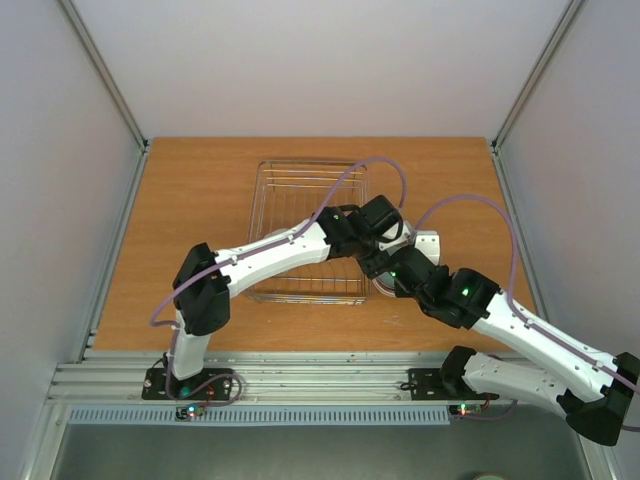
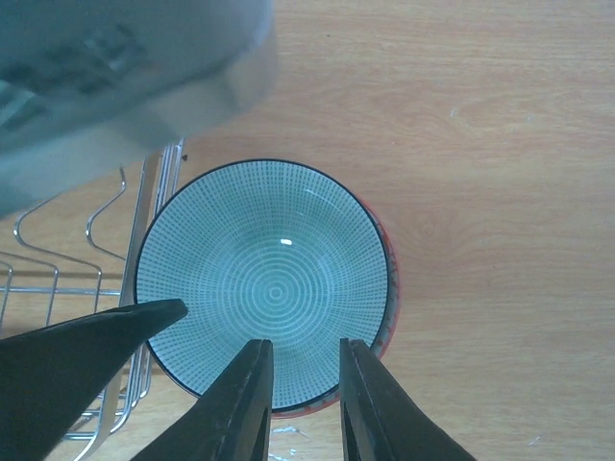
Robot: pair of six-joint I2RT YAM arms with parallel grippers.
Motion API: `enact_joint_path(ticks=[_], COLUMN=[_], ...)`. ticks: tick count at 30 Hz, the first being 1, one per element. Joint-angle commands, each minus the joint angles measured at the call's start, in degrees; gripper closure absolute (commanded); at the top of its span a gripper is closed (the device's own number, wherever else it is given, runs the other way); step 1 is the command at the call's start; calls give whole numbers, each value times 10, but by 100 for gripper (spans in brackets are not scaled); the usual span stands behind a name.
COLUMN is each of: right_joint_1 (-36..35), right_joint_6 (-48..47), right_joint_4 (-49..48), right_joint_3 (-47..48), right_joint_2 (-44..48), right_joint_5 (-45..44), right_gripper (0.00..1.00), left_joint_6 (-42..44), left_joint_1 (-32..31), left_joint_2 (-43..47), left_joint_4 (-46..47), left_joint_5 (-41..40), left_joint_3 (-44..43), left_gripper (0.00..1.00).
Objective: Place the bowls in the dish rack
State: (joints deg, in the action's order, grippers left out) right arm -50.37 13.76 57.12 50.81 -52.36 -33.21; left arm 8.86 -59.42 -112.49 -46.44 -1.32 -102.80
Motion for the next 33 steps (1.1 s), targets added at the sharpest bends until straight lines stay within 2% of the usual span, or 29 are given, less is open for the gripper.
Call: enact_joint_path(ticks=[1, 5, 11, 14, 19, 26, 33], right_joint_1=[-4, -4, -4, -4, -4, -4, -4], right_joint_6=[15, 17, 20, 18, 18, 15, 13], right_joint_4=[13, 17, 27, 28, 27, 23, 20], right_joint_3=[-7, -10, -10, -10, -9, -9, -11], right_joint_2=[12, 14, 18, 20, 16, 13, 6], right_joint_5=[-22, -26, -29, -31, -31, -29, -26], right_gripper=[77, 77, 77, 77, 77, 77, 77], left_joint_6=[14, 17, 18, 18, 16, 11, 9], left_joint_1=[-2, -2, -2, -2, -2, -2, -2], left_joint_2=[-30, -42, -55, -59, -61, -66, -72], left_joint_4=[12, 10, 11, 6, 3, -3, 0], left_joint_5=[-9, -9, -15, -15, -14, -12, -18], left_joint_3=[-24, -33, -34, -36, -36, -32, -28], left_gripper=[27, 33, 34, 42, 60, 62, 57])
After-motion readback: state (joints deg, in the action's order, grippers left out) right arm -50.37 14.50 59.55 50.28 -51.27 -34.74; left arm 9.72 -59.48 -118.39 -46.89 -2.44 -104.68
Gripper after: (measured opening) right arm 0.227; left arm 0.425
